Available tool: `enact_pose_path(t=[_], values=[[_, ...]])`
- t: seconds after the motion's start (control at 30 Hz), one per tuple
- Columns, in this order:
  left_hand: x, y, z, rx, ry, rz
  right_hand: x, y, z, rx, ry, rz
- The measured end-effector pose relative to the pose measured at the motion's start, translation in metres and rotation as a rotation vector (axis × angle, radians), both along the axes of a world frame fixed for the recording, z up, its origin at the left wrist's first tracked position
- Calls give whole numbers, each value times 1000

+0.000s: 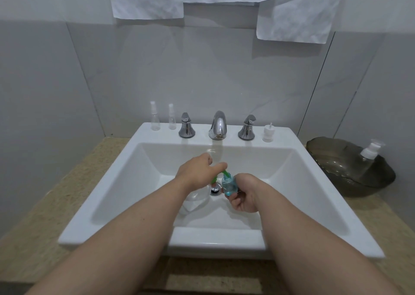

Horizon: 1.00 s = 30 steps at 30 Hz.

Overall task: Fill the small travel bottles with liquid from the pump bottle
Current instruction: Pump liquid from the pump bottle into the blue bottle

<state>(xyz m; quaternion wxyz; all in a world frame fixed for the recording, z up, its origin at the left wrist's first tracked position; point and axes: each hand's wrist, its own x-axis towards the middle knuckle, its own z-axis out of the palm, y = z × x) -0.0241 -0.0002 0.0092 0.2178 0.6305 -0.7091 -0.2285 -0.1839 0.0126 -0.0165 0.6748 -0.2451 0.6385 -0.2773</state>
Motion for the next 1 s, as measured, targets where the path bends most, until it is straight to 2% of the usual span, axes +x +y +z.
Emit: enact_pose_path(t=[1.0], values=[[-2,-4,-2,0,9,-29,0,-2,0,-14,62,12]])
